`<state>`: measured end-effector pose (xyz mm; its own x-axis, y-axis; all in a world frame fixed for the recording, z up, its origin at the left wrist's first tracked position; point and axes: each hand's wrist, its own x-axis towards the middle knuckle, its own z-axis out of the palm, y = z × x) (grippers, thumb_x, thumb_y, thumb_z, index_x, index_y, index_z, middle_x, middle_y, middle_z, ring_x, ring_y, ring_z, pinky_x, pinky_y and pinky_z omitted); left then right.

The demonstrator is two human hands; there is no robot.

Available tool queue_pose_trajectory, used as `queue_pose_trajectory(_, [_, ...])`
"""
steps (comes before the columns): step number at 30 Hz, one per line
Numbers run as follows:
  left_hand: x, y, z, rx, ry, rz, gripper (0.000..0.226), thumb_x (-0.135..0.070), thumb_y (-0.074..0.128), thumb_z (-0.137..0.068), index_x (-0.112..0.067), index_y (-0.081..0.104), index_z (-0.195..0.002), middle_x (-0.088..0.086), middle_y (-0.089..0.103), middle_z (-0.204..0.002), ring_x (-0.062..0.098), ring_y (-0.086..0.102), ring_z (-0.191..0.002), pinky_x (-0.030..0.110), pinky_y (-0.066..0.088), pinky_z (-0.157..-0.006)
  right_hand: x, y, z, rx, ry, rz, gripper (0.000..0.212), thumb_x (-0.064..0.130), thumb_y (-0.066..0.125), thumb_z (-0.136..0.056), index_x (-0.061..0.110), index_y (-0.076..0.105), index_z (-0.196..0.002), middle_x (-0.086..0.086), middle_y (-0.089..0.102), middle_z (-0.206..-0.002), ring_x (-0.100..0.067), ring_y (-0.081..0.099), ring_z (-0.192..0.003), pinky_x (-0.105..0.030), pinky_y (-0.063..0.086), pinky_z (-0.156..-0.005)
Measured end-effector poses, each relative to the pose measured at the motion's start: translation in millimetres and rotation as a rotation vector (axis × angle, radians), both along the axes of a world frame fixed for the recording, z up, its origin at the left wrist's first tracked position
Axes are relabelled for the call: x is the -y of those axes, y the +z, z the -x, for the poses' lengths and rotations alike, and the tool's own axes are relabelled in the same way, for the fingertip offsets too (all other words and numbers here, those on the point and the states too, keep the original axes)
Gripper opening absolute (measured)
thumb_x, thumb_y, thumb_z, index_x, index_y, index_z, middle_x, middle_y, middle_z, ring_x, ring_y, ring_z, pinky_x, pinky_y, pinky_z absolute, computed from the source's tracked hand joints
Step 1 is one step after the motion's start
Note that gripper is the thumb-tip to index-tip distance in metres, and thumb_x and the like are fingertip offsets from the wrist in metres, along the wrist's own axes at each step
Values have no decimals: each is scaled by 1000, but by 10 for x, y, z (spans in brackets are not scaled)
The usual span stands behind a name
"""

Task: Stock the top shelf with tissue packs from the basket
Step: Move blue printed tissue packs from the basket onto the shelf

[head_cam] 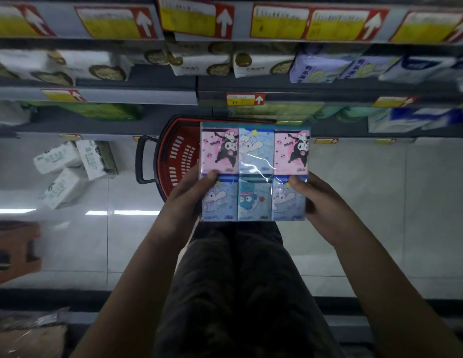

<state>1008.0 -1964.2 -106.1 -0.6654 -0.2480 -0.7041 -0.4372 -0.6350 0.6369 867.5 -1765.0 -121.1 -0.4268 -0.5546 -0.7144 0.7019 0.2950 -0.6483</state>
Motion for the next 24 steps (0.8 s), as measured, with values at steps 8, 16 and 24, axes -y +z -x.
queue_pose_trajectory(8, [97, 701, 62, -25, -59, 95, 37, -31, 64, -87, -19, 61, -122, 11, 69, -118, 31, 66, -108, 53, 50, -95, 0, 740, 41, -148, 44, 26, 31, 35, 65, -72, 24, 73, -99, 3, 74, -99, -13, 69, -90, -20, 51, -69])
queue_pose_trajectory(16, [125, 1370, 179, -106, 19, 92, 32, -28, 64, -77, -15, 66, -106, 8, 74, -101, 20, 72, -90, 30, 59, -72, -28, 1388, 77, -246, 59, 5, 78, 72, 78, -44, 16, 70, -99, -3, 73, -102, -14, 67, -92, -28, 51, -82])
queue_pose_trajectory(24, [42, 1895, 99, -137, -53, 95, 82, -48, 77, -63, -2, 54, -128, 21, 66, -119, 40, 63, -111, 62, 39, -104, -105, 2056, 163, -353, 38, 74, 70, 72, 79, -39, 21, 73, -85, -2, 75, -94, -11, 69, -85, -19, 50, -71])
